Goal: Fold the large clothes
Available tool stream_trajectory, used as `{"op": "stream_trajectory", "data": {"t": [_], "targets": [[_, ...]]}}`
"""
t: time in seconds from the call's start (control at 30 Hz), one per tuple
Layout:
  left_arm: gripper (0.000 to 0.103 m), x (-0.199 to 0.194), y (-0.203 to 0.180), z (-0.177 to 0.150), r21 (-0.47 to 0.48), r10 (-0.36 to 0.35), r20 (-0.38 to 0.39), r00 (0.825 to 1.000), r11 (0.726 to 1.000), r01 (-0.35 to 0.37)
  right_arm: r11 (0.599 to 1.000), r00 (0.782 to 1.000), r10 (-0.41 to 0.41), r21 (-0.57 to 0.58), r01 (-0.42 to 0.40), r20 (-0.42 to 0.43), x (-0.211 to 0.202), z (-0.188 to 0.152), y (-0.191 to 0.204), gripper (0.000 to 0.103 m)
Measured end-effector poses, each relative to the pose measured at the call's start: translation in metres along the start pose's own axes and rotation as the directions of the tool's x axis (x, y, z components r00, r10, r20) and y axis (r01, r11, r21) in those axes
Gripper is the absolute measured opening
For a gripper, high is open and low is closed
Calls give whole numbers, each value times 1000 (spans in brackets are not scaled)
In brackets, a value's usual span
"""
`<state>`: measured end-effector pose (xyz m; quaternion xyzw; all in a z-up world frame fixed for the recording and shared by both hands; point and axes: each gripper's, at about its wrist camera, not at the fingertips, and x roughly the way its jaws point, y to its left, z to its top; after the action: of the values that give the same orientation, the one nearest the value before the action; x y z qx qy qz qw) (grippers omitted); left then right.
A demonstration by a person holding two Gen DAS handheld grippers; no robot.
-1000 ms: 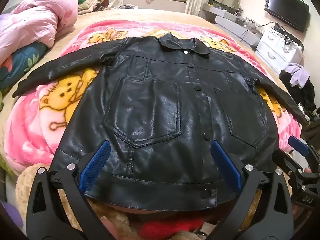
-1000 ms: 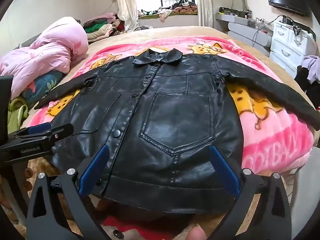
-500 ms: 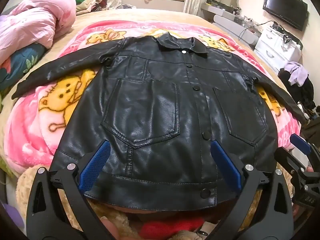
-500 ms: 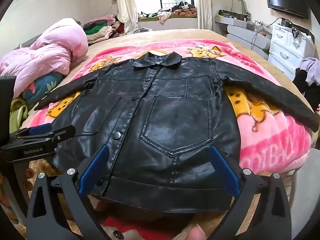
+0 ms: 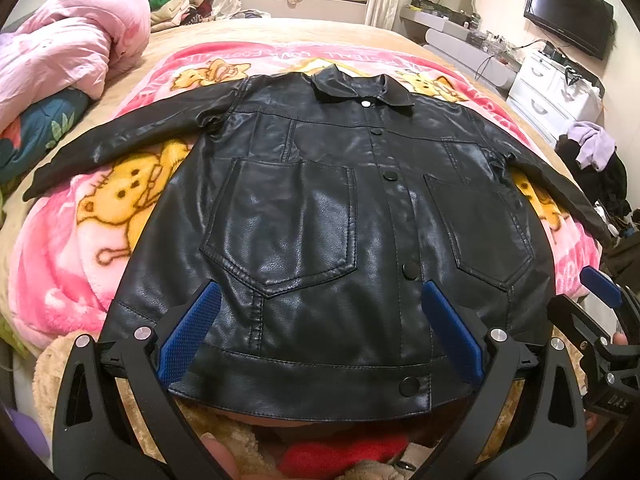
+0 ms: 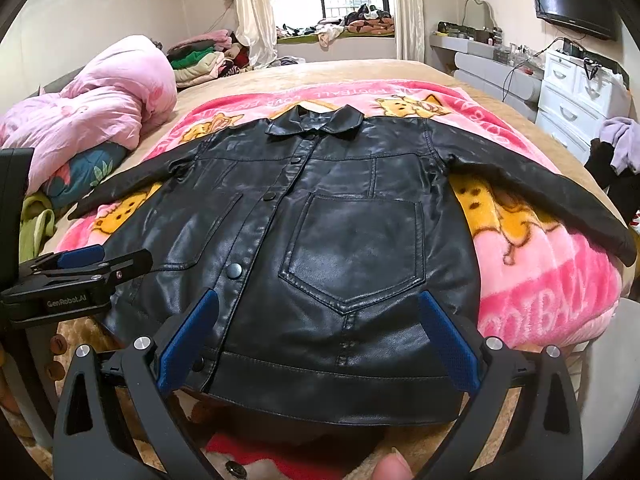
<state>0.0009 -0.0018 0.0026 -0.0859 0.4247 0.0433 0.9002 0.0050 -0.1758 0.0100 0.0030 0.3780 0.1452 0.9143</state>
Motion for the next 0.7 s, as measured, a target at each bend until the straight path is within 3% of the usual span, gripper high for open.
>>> {"op": "stream_trajectory", "data": {"t": [0.7], "targets": [[94,-1,-5,3,8,5,1,1000,1000,-5,1000,1000,-8,2,7,14,-3,5,1,99]]}}
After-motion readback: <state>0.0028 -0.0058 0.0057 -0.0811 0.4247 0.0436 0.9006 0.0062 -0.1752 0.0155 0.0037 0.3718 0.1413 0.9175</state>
